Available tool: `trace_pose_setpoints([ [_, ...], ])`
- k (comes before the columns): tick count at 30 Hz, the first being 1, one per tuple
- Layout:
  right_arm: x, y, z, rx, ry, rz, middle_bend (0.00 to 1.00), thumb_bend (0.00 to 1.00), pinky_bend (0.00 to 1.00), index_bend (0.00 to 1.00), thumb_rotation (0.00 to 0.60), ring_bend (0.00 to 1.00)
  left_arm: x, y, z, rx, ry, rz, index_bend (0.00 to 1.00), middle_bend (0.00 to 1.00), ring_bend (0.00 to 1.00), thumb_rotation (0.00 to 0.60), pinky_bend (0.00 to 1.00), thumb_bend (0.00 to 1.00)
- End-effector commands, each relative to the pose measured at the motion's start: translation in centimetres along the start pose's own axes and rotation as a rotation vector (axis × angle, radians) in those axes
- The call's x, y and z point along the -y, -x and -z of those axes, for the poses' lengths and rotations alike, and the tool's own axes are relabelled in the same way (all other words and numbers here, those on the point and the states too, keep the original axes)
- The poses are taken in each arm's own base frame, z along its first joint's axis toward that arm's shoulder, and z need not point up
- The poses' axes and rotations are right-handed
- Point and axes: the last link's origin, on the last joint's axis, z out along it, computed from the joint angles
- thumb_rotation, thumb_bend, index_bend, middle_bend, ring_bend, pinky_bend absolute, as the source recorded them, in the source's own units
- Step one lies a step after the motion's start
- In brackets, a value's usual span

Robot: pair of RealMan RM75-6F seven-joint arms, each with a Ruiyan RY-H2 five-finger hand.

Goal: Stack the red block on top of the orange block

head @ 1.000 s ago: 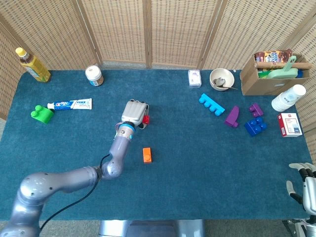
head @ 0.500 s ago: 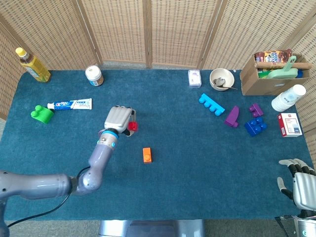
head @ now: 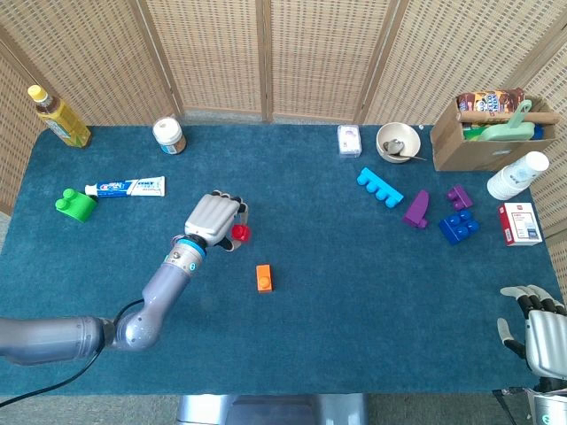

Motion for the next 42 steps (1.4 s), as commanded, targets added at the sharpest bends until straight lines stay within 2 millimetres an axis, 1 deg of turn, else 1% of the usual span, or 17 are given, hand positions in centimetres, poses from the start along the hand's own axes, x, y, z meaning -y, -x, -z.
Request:
trace_pose_setpoints([
  [1, 0.1, -0.1, 0.1, -0.004, 0.001, 0.001, 0.35, 0.32, 0.34, 0.33, 0.598, 0.25, 0.7, 0.3, 0.4, 0.019, 0.082, -0.008, 0.56, 0.36, 0.31, 0.6, 0.24, 0.34],
  [6, 0.2, -0.1, 0.2, -0.004, 0.006, 0.003, 0.35, 0.32, 0.34, 0.33, 0.598, 0.25, 1.2, 0.7, 0.5, 0.047, 0.169, 0.0, 0.56, 0.35, 0.29, 0.6, 0.23, 0.34],
  [10, 0.2, 0.0, 0.2, -0.002, 0.01, 0.003, 0.35, 0.32, 0.34, 0.33, 0.597, 0.25, 1.6, 1.0, 0.7, 0.086, 0.231, 0.01, 0.55, 0.33, 0.24, 0.6, 0.16, 0.34],
  [15, 0.3, -0.1, 0.2, -0.006, 0.012, 0.005, 0.35, 0.32, 0.34, 0.33, 0.6, 0.25, 1.9, 1.3, 0.9, 0.158, 0.278, 0.033, 0.55, 0.3, 0.18, 0.6, 0.1, 0.34],
  [20, 0.4, 0.0, 0.2, -0.005, 0.014, 0.006, 0.35, 0.32, 0.34, 0.33, 0.6, 0.25, 2.2, 1.3, 1.0, 0.183, 0.308, 0.02, 0.56, 0.28, 0.16, 0.6, 0.1, 0.34],
  [26, 0.7, 0.0, 0.1, -0.004, 0.011, 0.008, 0.35, 0.32, 0.34, 0.33, 0.6, 0.25, 2.3, 1.2, 1.2, 0.182, 0.326, 0.033, 0.56, 0.28, 0.16, 0.6, 0.1, 0.34],
  [32, 0.7, 0.0, 0.1, -0.004, 0.013, 0.008, 0.35, 0.32, 0.34, 0.33, 0.599, 0.25, 1.9, 1.3, 1.3, 0.182, 0.347, 0.027, 0.57, 0.28, 0.16, 0.6, 0.09, 0.34],
  [38, 0.6, -0.1, 0.1, -0.008, 0.011, 0.004, 0.35, 0.32, 0.34, 0.33, 0.6, 0.25, 1.8, 1.4, 1.4, 0.161, 0.315, 0.039, 0.57, 0.29, 0.16, 0.6, 0.1, 0.34],
  [42, 0.5, 0.0, 0.1, -0.005, 0.011, 0.0, 0.35, 0.32, 0.34, 0.33, 0.6, 0.25, 1.2, 1.4, 1.8, 0.163, 0.291, 0.067, 0.57, 0.29, 0.16, 0.6, 0.1, 0.34],
])
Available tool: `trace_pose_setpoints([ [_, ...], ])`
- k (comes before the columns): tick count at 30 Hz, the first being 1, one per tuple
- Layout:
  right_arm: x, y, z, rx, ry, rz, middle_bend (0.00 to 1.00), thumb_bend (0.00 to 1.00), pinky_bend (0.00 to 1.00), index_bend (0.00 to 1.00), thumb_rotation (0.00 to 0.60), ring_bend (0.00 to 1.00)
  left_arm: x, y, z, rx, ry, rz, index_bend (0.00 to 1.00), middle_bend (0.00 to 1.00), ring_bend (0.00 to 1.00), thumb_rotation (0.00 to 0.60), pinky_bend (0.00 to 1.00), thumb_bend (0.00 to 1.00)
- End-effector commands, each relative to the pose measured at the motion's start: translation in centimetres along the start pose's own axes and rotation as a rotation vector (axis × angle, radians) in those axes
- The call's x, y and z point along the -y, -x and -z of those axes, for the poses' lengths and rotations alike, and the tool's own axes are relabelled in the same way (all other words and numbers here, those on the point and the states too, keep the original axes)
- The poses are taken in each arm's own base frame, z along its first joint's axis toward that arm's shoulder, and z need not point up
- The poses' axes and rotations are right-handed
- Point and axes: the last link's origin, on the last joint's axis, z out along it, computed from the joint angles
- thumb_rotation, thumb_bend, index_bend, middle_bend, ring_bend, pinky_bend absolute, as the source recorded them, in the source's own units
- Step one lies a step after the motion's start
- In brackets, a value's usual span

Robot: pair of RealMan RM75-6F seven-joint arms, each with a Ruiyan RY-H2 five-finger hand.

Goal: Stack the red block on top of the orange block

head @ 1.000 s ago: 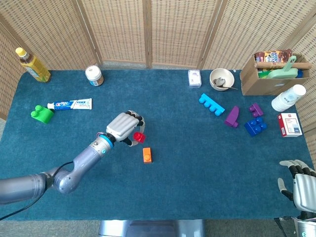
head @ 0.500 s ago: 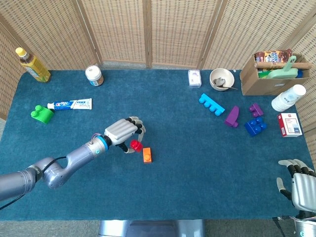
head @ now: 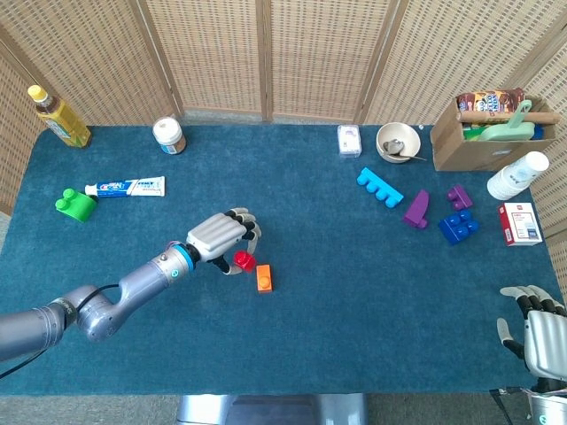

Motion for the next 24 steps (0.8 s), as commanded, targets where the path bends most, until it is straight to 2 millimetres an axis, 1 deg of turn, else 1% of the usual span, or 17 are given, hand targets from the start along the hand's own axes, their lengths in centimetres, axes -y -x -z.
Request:
trace_pose_setpoints([
  [1, -0.1, 0.1, 0.0, 0.001, 0.0, -0.002, 0.35, 0.32, 0.34, 0.33, 0.6, 0.25, -1.0, 0.1, 0.2, -0.007, -0.023, 0.035, 0.57, 0.29, 0.16, 0.6, 0.1, 0.34],
  [5, -0.2, 0.0, 0.1, -0.004, 0.002, -0.004, 0.35, 0.32, 0.34, 0.33, 0.598, 0.25, -2.0, 0.2, 0.5, -0.011, -0.043, 0.047, 0.57, 0.29, 0.16, 0.6, 0.1, 0.34],
  [13, -0.6, 0.1, 0.2, -0.004, 0.006, -0.011, 0.35, 0.32, 0.34, 0.33, 0.6, 0.25, -4.1, 0.5, 1.1, 0.037, -0.083, 0.082, 0.57, 0.29, 0.16, 0.6, 0.09, 0.34],
  [24, -0.8, 0.1, 0.2, -0.006, 0.009, -0.018, 0.35, 0.32, 0.34, 0.33, 0.6, 0.25, -4.8, 0.4, 1.1, 0.059, -0.144, 0.037, 0.56, 0.28, 0.16, 0.6, 0.08, 0.34],
])
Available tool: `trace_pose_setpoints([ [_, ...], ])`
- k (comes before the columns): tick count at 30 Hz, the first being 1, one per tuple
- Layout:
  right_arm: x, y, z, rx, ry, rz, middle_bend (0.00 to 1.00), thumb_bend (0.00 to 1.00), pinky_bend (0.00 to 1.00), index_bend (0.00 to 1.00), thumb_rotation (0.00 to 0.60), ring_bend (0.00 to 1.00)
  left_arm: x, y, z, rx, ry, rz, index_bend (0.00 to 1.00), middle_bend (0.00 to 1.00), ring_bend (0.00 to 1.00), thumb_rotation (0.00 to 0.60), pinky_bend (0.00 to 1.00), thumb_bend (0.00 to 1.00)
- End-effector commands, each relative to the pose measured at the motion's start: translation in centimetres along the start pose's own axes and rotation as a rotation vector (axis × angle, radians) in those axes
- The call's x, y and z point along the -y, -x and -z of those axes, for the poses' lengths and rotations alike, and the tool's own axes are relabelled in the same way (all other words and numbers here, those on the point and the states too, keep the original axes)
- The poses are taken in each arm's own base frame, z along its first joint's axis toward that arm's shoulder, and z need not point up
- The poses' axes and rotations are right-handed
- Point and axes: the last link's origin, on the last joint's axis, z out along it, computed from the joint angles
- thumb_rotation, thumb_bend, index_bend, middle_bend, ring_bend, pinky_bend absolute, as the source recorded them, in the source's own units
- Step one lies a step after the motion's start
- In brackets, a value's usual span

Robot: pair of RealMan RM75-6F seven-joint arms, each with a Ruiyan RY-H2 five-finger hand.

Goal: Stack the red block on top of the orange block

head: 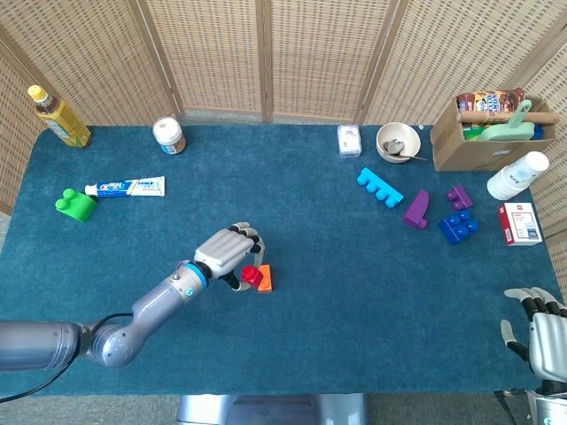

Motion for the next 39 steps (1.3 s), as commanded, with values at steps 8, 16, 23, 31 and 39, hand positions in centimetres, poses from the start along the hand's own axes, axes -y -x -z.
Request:
trace_pose_setpoints([
  [8, -0.2, 0.1, 0.0, -0.002, 0.003, -0.004, 0.35, 0.32, 0.34, 0.33, 0.597, 0.25, -1.0, -0.1, 0.6, 0.0, -0.058, -0.048, 0.56, 0.28, 0.16, 0.6, 0.08, 0.34],
  [16, -0.4, 0.2, 0.1, 0.0, 0.004, -0.01, 0.35, 0.32, 0.34, 0.33, 0.6, 0.25, -2.0, 0.5, 0.7, -0.006, -0.092, -0.063, 0.56, 0.28, 0.16, 0.6, 0.07, 0.34],
  [23, -0.8, 0.1, 0.2, -0.003, 0.008, -0.014, 0.35, 0.32, 0.34, 0.33, 0.6, 0.25, -2.8, 0.6, 0.5, -0.025, -0.121, -0.066, 0.56, 0.28, 0.16, 0.6, 0.08, 0.34],
  [31, -1.0, 0.2, 0.2, -0.001, 0.009, -0.02, 0.35, 0.32, 0.34, 0.33, 0.6, 0.25, -3.0, 1.1, 0.1, -0.021, -0.146, -0.042, 0.56, 0.28, 0.16, 0.6, 0.1, 0.34],
  [39, -1.3, 0.1, 0.4, -0.004, 0.015, -0.023, 0.35, 0.32, 0.34, 0.33, 0.6, 0.25, -3.1, 1.6, -0.4, -0.012, -0.165, -0.051, 0.56, 0.28, 0.16, 0.6, 0.1, 0.34],
])
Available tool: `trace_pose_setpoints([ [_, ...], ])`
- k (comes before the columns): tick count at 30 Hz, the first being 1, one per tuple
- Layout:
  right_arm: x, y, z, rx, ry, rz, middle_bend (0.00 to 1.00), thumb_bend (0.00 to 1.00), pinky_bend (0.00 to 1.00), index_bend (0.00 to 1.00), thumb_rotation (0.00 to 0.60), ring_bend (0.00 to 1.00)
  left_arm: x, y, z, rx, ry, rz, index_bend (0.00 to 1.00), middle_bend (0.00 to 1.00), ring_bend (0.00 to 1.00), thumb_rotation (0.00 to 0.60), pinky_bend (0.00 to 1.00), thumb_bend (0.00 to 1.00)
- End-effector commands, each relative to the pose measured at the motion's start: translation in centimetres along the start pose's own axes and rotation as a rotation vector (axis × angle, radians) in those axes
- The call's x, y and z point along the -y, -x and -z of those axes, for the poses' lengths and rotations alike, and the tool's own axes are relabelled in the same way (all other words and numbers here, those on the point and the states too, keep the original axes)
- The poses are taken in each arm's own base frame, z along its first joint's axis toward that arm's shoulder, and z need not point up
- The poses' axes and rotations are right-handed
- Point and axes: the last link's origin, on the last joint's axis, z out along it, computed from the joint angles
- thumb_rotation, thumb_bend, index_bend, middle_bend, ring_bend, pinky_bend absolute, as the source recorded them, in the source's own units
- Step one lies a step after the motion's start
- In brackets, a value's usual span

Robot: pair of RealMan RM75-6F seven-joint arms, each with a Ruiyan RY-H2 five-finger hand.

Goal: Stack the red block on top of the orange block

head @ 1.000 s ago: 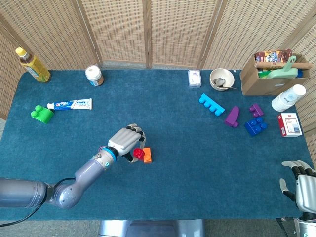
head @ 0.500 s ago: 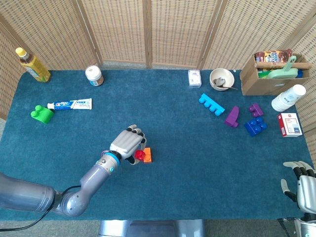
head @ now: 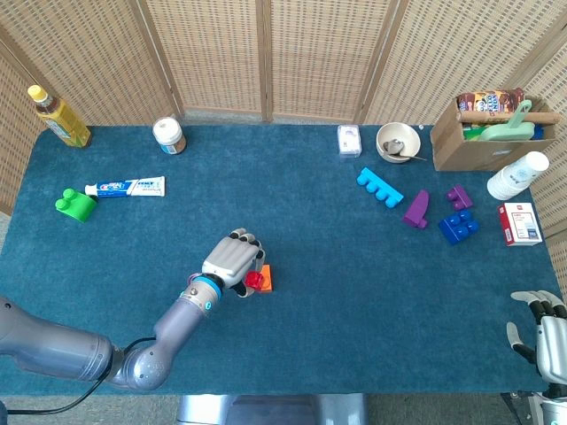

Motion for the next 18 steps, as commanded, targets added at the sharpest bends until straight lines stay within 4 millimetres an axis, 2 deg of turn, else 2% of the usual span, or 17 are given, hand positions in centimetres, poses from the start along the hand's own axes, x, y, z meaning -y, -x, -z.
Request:
trace_pose_setpoints([
  [1, -0.1, 0.0, 0.06, 0.0, 0.002, -0.001, 0.35, 0.32, 0.34, 0.33, 0.6, 0.25, -0.03, 0.12, -0.16, -0.001, -0.007, -0.003, 0.56, 0.28, 0.16, 0.6, 0.1, 0.34],
  [18, -0.68, -0.01, 0.27, 0.0, 0.01, -0.009, 0.35, 0.32, 0.34, 0.33, 0.6, 0.25, -0.74, 0.69, -0.8, -0.003, -0.023, -0.004, 0.56, 0.28, 0.16, 0.6, 0.13, 0.34],
])
